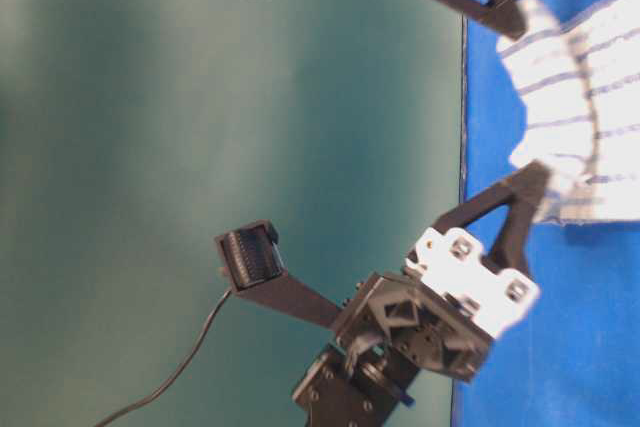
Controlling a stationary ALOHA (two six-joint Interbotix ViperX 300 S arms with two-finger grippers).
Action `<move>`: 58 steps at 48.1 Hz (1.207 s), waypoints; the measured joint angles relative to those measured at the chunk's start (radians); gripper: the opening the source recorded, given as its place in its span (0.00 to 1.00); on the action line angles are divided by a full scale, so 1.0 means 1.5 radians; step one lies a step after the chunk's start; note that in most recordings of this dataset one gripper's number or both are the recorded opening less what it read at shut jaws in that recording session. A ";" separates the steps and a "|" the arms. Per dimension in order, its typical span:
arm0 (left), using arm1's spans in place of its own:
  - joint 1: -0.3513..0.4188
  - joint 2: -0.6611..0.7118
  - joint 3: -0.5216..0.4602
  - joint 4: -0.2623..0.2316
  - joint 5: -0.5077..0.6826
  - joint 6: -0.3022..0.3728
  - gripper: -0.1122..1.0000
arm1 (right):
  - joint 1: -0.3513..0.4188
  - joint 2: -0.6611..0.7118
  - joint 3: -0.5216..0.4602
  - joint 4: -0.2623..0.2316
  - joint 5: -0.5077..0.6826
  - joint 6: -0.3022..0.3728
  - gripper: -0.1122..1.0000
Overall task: Fold the blue towel.
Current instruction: 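Fold the top end down onto the bottom half of the strip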
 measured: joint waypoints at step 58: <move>-0.129 0.000 0.000 -0.001 0.058 -0.033 0.20 | 0.212 0.000 0.007 0.103 0.022 0.001 0.18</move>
